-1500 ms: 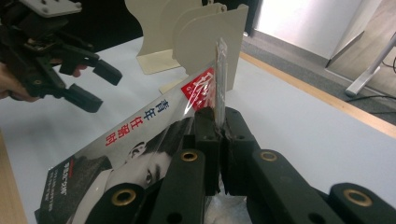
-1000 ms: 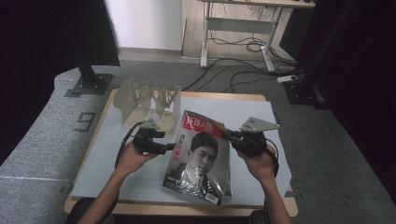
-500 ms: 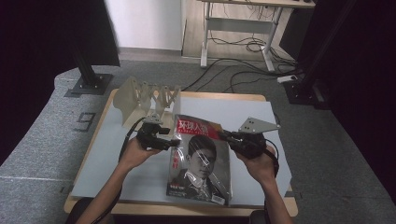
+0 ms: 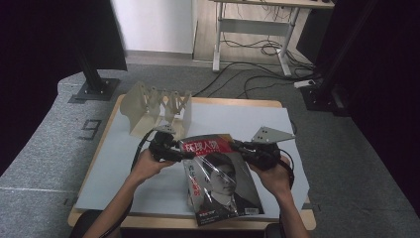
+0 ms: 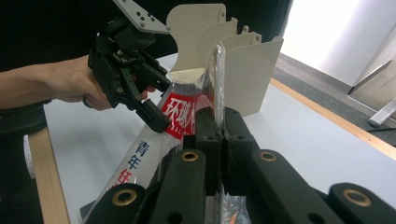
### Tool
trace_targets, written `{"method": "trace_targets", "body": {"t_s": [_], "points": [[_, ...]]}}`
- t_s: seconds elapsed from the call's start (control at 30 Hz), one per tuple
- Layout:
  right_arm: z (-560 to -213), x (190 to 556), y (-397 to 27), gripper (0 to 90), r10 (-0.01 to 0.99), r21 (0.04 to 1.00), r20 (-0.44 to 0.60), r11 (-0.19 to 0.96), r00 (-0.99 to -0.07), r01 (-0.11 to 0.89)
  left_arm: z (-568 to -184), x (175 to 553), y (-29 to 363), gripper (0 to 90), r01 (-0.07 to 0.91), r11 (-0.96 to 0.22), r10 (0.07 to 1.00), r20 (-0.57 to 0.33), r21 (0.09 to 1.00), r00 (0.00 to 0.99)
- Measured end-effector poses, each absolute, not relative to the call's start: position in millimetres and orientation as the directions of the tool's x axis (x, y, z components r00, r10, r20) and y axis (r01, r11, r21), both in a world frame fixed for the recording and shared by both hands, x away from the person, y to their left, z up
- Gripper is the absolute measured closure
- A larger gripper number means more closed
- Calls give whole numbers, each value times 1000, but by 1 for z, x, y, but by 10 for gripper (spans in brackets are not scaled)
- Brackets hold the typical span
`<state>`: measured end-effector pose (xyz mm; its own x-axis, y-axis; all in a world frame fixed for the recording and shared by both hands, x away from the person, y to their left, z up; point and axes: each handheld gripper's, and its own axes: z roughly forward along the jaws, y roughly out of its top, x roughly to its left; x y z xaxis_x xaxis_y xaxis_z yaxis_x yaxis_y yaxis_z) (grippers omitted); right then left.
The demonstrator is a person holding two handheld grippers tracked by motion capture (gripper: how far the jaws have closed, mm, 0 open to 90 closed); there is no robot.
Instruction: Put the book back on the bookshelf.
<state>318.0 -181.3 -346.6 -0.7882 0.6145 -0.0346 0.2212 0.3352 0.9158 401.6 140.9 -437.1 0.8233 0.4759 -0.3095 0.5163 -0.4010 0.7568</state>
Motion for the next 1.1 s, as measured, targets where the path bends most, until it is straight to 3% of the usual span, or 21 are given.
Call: {"method": "trace_targets", "body": {"t_s": [0.13, 0.2, 0.57, 1.1], "points": [[-347, 318, -181, 861, 616, 914, -39, 341, -787, 222, -437, 401, 143, 415, 520, -389, 468, -322, 760, 823], [-347, 318, -181, 861, 614, 912, -38, 344, -788, 224, -435, 401, 146, 496, 517, -376, 458, -331, 769, 825], [-350, 320, -173, 861, 609, 906, -34, 352, -792, 232, -418, 393, 147, 715, 481, -388, 444, -298, 786, 845], [-353, 328, -180, 859, 612, 909, 18, 320, -791, 268, -385, 381, 158, 810, 499, -403, 430, -322, 767, 843]]}}
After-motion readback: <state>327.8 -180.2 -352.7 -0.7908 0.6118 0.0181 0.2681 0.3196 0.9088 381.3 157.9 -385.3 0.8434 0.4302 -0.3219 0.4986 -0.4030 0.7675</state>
